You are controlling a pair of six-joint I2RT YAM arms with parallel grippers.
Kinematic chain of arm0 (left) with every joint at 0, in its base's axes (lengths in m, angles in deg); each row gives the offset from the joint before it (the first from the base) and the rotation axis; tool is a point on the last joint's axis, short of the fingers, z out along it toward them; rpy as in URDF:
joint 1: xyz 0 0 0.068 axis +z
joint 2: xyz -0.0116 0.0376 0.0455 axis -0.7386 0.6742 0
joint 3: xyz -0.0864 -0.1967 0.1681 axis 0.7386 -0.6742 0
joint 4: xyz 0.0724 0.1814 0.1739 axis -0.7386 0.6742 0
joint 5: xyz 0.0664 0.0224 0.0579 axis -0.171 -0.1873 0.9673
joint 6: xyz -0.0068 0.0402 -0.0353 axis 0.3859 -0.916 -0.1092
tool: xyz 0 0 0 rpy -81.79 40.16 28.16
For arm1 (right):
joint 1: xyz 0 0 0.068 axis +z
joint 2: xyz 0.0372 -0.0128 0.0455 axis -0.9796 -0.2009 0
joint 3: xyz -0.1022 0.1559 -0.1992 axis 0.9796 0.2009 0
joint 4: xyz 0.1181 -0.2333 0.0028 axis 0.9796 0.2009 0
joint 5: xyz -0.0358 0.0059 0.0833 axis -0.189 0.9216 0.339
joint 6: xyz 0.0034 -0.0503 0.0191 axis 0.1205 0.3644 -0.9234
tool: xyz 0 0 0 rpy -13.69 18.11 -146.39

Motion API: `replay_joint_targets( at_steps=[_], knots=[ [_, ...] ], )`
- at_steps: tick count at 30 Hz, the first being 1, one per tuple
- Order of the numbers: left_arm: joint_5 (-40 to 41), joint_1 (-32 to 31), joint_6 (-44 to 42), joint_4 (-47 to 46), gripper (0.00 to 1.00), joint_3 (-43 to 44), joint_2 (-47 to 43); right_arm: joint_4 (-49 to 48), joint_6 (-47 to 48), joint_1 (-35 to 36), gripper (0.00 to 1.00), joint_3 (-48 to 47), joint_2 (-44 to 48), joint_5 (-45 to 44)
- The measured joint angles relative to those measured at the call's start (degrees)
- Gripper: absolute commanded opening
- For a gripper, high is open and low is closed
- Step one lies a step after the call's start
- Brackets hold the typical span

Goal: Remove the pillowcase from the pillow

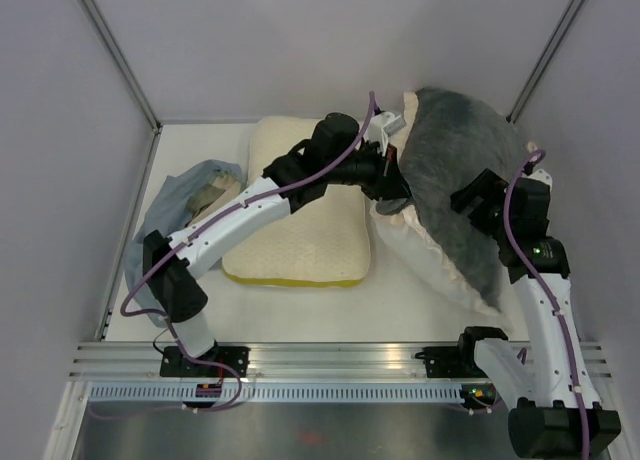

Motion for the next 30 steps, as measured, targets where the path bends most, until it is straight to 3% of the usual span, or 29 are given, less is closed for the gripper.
replay_joint_targets(
  at_steps=[5, 9, 15, 23, 30],
  knots=[
    [0.48, 0.02, -1.25, 9.22, 0.02, 5.49, 1.25, -13.66, -6.69, 0.48, 0.94, 15.45, 0.02, 10.73],
    [-1.79, -0.09, -0.81, 11.41, 0.02, 9.51, 5.7, -22.23, -10.19, -0.09, 0.93, 20.96, -3.28, 17.05],
    [-3.87, -2.6, 0.11, 12.87, 0.02, 21.18, 14.1, -30.51, -12.66, -0.7, 0.94, 22.62, -6.93, 20.98],
    [-1.81, -8.81, 1.25, 14.21, 0.02, 28.35, 19.63, -34.71, -15.37, -0.68, 0.94, 22.45, -11.5, 26.82],
    [-2.05, -10.32, 4.04, 16.31, 0.02, 30.56, 20.17, -35.45, -18.86, 4.39, 0.94, 22.58, -9.07, 27.45]
  ],
)
